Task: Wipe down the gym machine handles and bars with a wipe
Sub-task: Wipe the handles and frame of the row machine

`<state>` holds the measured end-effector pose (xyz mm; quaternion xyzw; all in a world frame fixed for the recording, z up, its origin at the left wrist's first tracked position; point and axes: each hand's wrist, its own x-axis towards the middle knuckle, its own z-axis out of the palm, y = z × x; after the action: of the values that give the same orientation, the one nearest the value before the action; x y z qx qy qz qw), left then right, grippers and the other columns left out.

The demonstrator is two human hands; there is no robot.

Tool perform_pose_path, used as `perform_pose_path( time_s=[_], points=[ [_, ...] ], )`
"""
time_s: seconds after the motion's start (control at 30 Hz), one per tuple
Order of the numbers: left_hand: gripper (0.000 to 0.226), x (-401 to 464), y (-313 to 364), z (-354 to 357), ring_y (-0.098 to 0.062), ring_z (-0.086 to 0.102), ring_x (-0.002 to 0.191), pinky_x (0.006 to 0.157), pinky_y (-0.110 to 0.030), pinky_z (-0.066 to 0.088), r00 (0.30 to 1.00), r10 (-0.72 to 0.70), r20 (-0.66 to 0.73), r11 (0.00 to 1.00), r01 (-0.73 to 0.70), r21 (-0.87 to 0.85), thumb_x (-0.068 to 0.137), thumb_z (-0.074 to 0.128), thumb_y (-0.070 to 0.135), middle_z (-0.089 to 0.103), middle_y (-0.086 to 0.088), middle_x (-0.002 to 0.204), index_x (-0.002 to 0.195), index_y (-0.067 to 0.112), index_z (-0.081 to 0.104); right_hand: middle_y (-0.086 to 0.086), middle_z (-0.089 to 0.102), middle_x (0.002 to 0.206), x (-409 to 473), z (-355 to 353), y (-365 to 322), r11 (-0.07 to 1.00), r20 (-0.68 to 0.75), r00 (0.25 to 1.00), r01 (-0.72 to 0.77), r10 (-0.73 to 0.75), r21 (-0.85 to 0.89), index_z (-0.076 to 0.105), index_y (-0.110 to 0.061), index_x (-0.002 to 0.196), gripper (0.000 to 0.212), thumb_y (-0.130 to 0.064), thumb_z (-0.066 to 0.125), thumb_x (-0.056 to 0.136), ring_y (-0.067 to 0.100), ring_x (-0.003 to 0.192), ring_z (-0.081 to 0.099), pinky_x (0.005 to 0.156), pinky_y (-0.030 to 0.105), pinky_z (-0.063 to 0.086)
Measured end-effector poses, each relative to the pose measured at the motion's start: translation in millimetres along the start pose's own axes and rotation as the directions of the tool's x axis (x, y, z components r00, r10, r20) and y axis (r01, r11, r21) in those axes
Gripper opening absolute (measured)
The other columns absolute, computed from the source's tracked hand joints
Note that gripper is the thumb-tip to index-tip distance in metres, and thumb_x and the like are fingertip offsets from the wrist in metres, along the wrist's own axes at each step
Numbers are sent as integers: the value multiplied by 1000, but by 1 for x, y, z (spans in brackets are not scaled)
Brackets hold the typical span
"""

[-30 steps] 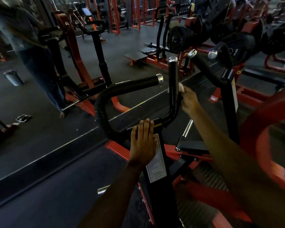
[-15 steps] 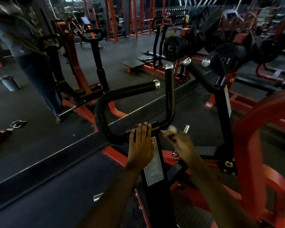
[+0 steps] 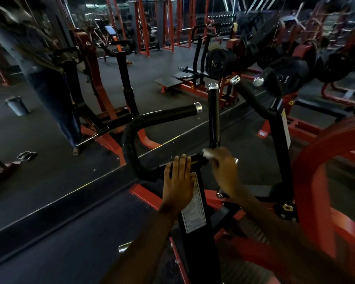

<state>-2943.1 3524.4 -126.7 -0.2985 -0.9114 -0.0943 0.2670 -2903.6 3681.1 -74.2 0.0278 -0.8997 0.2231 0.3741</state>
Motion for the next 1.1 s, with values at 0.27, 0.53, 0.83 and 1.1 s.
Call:
perform_pose_path(
  time_s=[0.27, 0.53, 0.83, 1.1],
  points=[
    [59, 0, 1, -2, -32, 35, 135, 112, -47, 18, 1000, 4, 12, 999, -4, 34, 95, 26, 35, 47, -17, 145, 144, 2, 27, 1, 54, 82, 24, 5, -20, 984, 218, 962, -176, 163, 39, 54, -11, 98, 12, -9, 42, 96, 11, 71, 57, 63, 15, 43],
    [58, -1, 1, -4, -34, 39, 136, 115, -49, 12, 1000, 18, -11, 998, -17, 57, 98, 23, 35, 43, -18, 147, 145, 0, 25, 16, 50, 110, 23, 13, -4, 996, 248, 966, -62, 74, -57, 56, -5, 106, 16, -11, 48, 94, 5, 95, 45, 81, 20, 37],
    [60, -3, 2, -6, -34, 35, 139, 115, -48, 13, 1000, 13, 10, 999, -14, 39, 98, 23, 34, 39, -18, 150, 147, -1, 16, 5, 59, 84, 32, 9, 16, 986, 309, 948, -27, 78, -165, 58, -7, 103, 15, -8, 48, 92, 22, 81, 56, 70, 23, 47],
    [55, -2, -15, -32, -22, 17, 147, 119, -42, 11, 982, -69, -175, 994, 53, -90, 98, 32, 33, 25, -9, 156, 146, 7, 30, 16, 65, 86, 42, -19, -3, 950, 156, 953, -280, 259, 135, 71, 0, 83, 10, 5, 62, 84, 26, 80, 63, 73, 9, 43]
  ],
)
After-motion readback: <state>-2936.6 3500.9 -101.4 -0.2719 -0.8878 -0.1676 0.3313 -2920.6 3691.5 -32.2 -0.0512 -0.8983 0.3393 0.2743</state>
